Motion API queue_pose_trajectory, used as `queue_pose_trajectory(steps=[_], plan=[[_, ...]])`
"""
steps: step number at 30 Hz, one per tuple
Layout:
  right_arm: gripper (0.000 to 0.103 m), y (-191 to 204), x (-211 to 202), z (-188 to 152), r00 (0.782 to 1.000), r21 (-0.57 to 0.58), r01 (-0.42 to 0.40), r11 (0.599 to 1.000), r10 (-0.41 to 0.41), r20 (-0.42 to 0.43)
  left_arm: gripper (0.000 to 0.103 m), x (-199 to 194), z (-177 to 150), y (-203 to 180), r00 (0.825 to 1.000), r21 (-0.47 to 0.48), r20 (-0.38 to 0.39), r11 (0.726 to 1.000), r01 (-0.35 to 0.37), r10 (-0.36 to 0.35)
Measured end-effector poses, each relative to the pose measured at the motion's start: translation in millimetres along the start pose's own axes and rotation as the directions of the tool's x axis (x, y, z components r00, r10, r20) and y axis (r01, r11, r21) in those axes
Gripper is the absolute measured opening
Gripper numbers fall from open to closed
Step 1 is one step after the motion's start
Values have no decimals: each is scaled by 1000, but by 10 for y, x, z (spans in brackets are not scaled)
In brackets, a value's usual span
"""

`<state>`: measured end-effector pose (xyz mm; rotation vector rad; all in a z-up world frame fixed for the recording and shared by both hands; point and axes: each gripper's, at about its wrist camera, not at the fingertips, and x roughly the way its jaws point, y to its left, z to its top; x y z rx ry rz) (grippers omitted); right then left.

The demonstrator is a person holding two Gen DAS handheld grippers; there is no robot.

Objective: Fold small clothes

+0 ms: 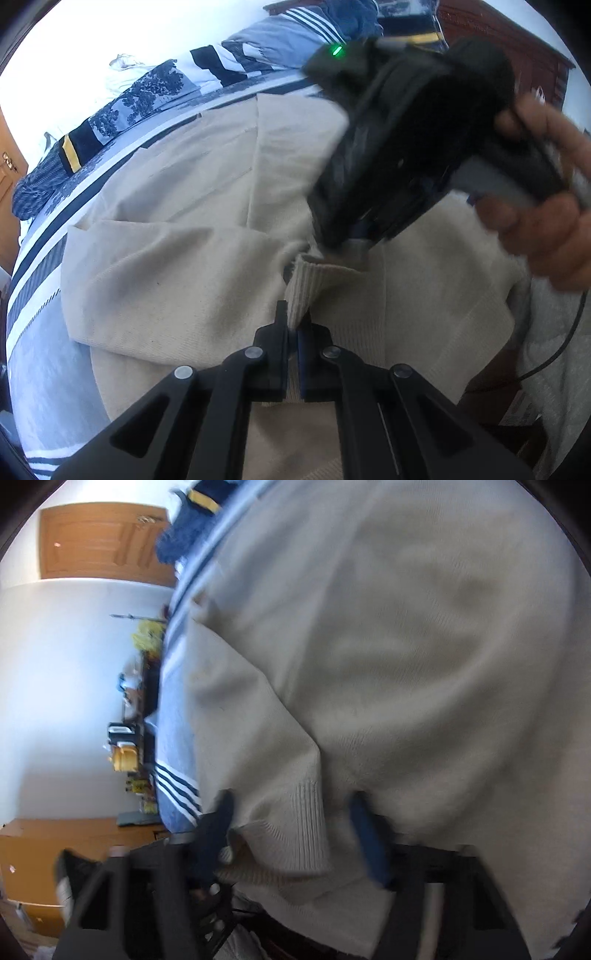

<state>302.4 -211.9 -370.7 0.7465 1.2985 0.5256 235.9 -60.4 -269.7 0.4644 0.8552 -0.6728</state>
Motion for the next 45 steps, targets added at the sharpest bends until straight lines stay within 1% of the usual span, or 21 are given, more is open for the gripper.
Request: queue_pose_trajectory(steps=[2,4,11,14,17,19,22,24,26,29,31,32,34,35,37,38,39,41,42,43,45], plan=[[7,109,117,14,999,-24,24,999,-25,-30,3,-168,62,12,999,-6,51,1000,4,-4],[7,278,34,11,998,-82,65,994,-65,3,3,-380,154,38,994,-22,113,1000,13,-10],[7,834,-1166,-177,965,-199,12,980,41,257,3,-935,605,-164,942,-41,295,983,179,-159],[7,800,-1481,-322,952,-208,70,976,-3,307,3,-778,660,-426,953,16,249,985,173,-172],[7,465,-1434,-363,951,-153,136,979,-85,297,3,-364,564,-670,973,69,107,978,198,-204],[7,96,-1277,-322,955,-95,177,980,-148,258,4,-164,454,-717,969,54,26,968,243,-245],[7,-349,-983,-287,958,37,201,979,-205,201,4,-177,363,-638,945,-2,13,945,328,-328],[7,-380,-1005,-335,959,58,174,983,-182,216,11,-323,329,-452,915,-50,65,915,401,-398],[7,-303,-1147,-403,953,47,157,986,-164,255,47,-422,292,-186,902,-128,127,895,428,-413],[7,-259,-1258,-476,933,34,223,974,-224,282,50,-431,265,302,895,-291,186,848,443,-404],[9,-357,-1094,-445,906,1,374,927,-365,214,53,-445,284,723,915,-404,202,821,402,-349],[10,-432,-1003,-433,873,12,462,887,-457,170,58,-450,273,954,930,-474,208,800,367,-303],[13,-422,-1060,-454,875,23,452,892,-448,185,67,-382,206,1492,965,-649,173,715,261,-196],[18,-327,-1189,-474,886,20,408,913,-401,234,67,-341,144,1744,978,-723,143,659,208,-151],[48,-119,-1373,-457,881,-1,384,923,-366,302,67,-226,-8,2262,995,-864,59,495,94,-85],[63,94,-1466,-391,883,-55,361,931,-322,340,67,-162,-73,2473,995,-908,40,414,72,-86],[65,259,-1498,-319,887,-103,352,930,-297,353,67,-98,-133,2677,993,-934,61,347,92,-97],[65,643,-1492,-72,904,-212,325,922,-237,354,67,55,-184,2962,990,-960,94,254,118,-106],[67,784,-1461,70,917,-245,294,924,-201,344,67,200,-235,3101,986,-974,113,184,135,-126],[67,937,-1368,207,931,-271,258,927,-163,328,60,352,-281,3209,978,-979,138,127,158,-156],[67,1157,-1168,589,954,-304,188,934,-99,284,47,587,-333,3305,968,-981,158,78,175,-193]])
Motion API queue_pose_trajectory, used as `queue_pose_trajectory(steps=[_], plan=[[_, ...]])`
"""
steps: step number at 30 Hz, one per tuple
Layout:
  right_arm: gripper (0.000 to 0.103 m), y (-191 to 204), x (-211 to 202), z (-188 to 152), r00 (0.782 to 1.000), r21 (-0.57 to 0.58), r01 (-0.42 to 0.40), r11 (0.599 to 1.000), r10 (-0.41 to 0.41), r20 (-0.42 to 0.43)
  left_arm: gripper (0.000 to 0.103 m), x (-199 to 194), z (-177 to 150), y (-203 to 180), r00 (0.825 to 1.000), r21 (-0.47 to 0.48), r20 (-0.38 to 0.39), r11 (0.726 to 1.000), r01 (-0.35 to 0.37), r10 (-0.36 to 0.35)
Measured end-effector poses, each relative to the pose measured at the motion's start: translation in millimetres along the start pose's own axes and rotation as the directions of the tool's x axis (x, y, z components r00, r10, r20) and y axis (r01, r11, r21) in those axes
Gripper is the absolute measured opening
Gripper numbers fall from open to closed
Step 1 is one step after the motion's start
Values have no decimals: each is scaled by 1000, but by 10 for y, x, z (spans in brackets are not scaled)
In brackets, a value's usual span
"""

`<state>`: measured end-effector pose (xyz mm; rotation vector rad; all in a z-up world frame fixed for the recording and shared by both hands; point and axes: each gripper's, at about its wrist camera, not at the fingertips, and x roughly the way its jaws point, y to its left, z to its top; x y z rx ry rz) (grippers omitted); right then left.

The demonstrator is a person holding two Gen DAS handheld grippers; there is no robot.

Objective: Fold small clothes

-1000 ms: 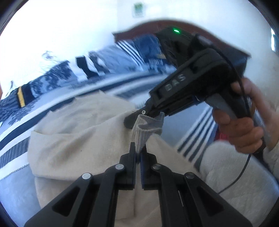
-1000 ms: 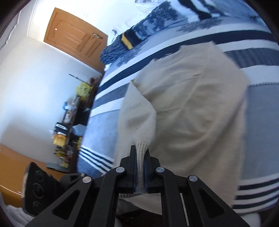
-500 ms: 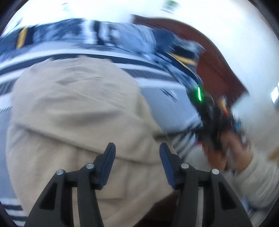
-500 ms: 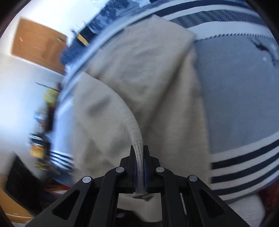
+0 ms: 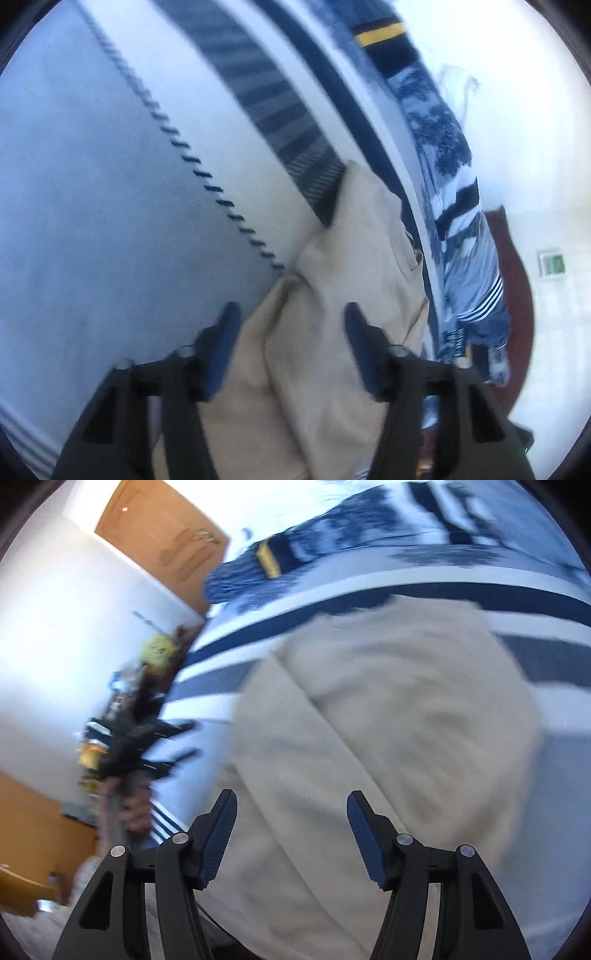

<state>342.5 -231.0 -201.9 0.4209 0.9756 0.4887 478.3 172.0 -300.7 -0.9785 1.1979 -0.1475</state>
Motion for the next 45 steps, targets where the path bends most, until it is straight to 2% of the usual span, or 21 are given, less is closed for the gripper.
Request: queue_pose_trajectory(steps=[2,5,9,13,16,19,20,21,23,26,29,31,32,33,34,35,37,41,43,44,45], plan=[[67,123,351,380,998,-18,-41,999,40,-44,38,185,77,92,1000,-65,-21,998,-5,4],[67,279,916,850,994,-52,-37,998,32,-104,31,364,83,139,997,-126,-61,992,29,-37],[67,416,1636,1324,988,-70,-45,997,34,-154,30,404,49,156,997,-124,-73,992,15,-25],[66,404,2291,1731,982,-25,-55,998,50,-181,26,424,64,243,986,-210,-117,973,95,-121],[62,298,2740,1926,975,25,-45,999,49,-216,26,428,23,182,986,-211,-122,974,87,-115],[47,250,3090,2028,964,49,-29,998,41,-261,26,369,9,175,984,-209,-117,972,108,-135],[37,281,3228,2044,958,24,6,1000,2,-286,26,346,25,179,986,-205,-108,973,107,-131],[5,288,3305,2048,952,2,40,999,-38,-305,26,316,38,205,988,-210,-94,972,104,-126],[1,304,3294,2089,954,-24,56,998,-61,-293,26,219,31,288,992,-237,-55,967,97,-114],[1,241,2929,2172,979,-33,83,996,-87,-185,26,71,22,318,994,-238,10,965,108,-109],[1,20,2705,2234,983,-6,135,991,-135,-124,26,14,12,264,994,-204,40,973,109,-103],[5,-73,2664,2228,989,45,46,998,-39,-143,26,40,-15,245,993,-191,23,974,120,-118],[17,-104,2705,2222,985,87,-18,996,32,-170,26,55,-30,250,992,-190,12,974,122,-122],[46,-62,2720,2198,984,87,-44,995,58,-170,26,101,-38,242,993,-189,0,975,118,-120],[58,23,2749,2191,985,53,-51,997,59,-164,26,155,-40,236,993,-185,-12,976,112,-116],[64,97,2792,2187,985,18,-31,999,33,-171,26,200,-33,225,993,-183,-21,977,106,-112],[63,247,2964,2169,979,-15,-33,999,29,-202,26,256,-34,249,993,-192,-33,976,104,-113],[43,361,3313,2075,963,-48,17,999,-29,-267,26,354,-24,248,989,-188,-69,975,114,-129],[13,373,3410,2018,952,-77,42,996,-63,-299,26,384,-25,243,988,-186,-82,976,112,-129],[6,387,3387,2018,952,-86,25,996,-50,-303,26,397,-17,228,987,-185,-86,976,116,-134],[6,401,3281,2045,963,-85,1,996,-24,-269,26,404,-6,209,985,-178,-91,975,130,-148]])
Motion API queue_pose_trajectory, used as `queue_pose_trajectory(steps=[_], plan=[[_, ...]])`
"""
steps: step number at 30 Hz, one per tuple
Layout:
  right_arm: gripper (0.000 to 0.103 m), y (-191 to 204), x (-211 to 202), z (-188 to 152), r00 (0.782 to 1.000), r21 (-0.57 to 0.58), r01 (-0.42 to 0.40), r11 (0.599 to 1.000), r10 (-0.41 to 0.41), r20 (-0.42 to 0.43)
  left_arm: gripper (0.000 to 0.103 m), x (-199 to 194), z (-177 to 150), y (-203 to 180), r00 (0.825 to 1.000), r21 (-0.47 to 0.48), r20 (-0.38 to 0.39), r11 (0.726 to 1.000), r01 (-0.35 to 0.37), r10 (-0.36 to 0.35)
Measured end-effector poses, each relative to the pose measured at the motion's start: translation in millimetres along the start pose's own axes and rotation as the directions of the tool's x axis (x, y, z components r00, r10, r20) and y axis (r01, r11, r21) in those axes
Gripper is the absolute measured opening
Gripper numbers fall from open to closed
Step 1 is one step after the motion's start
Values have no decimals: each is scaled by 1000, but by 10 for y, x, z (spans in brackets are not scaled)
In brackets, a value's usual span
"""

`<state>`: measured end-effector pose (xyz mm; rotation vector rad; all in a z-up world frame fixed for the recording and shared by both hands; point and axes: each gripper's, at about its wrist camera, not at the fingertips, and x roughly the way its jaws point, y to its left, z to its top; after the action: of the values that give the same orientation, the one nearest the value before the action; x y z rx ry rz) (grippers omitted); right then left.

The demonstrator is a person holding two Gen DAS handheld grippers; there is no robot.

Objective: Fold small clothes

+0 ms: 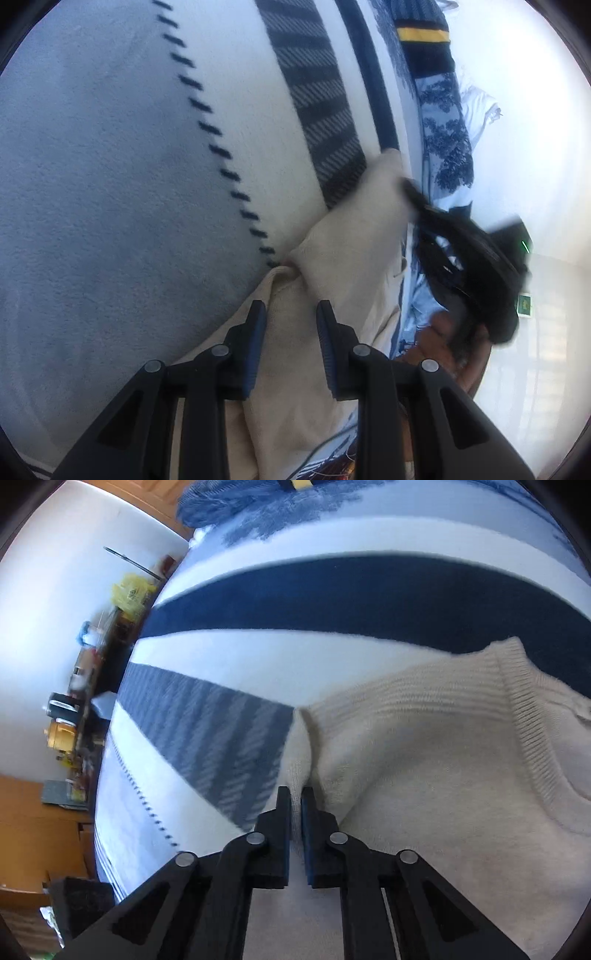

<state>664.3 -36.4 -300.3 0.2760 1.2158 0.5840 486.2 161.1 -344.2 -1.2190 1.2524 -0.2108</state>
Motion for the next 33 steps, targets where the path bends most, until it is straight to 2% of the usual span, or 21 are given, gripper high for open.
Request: queue_pose_trajectory(steps=[3,4,7,9,11,14,17,19,21,22,26,28,29,31,33], plan=[[6,-38,-530,-40,984,5,-88,996,86,156,26,-1,14,-40,999,9,4,999,34,-34],[6,-89,-647,-60,979,18,-97,995,92,183,27,4,17,-41,998,28,15,998,65,-65],[6,-332,-874,-120,974,56,-74,996,61,217,27,55,16,-91,997,44,9,996,77,-77],[6,-457,-826,-154,981,88,-74,993,56,188,27,138,30,-94,996,41,1,996,84,-84],[6,-479,-728,-185,986,94,-55,994,39,160,27,198,63,-14,995,-2,3,995,99,-99],[6,-488,-698,-186,987,91,-56,994,41,156,34,256,155,127,992,-61,24,990,127,-125],[6,-503,-696,-195,987,89,-63,994,49,152,35,305,281,161,987,-78,40,984,161,-158],[6,-455,-665,-220,990,69,-31,997,21,139,35,320,312,133,985,-76,46,983,167,-164],[6,-405,-642,-223,992,50,4,999,-10,127,12,285,299,58,989,-23,72,991,130,-128],[6,-390,-633,-220,992,46,7,999,-13,124,6,248,291,41,989,-12,83,992,123,-121],[6,-309,-664,-166,991,33,3,999,-7,132,5,-91,350,154,963,-44,195,979,199,-187],[6,-226,-659,-122,990,17,-26,1000,23,139,5,-98,396,211,966,-59,208,984,166,-150],[6,-202,-629,-90,988,28,-72,997,67,142,5,-53,425,249,973,-70,199,988,137,-121],[6,-195,-524,-65,986,56,-97,994,89,141,6,30,459,351,978,-117,186,986,121,-98],[8,-187,-279,-49,992,68,-49,996,41,117,6,57,474,361,979,-129,170,983,133,-111]])
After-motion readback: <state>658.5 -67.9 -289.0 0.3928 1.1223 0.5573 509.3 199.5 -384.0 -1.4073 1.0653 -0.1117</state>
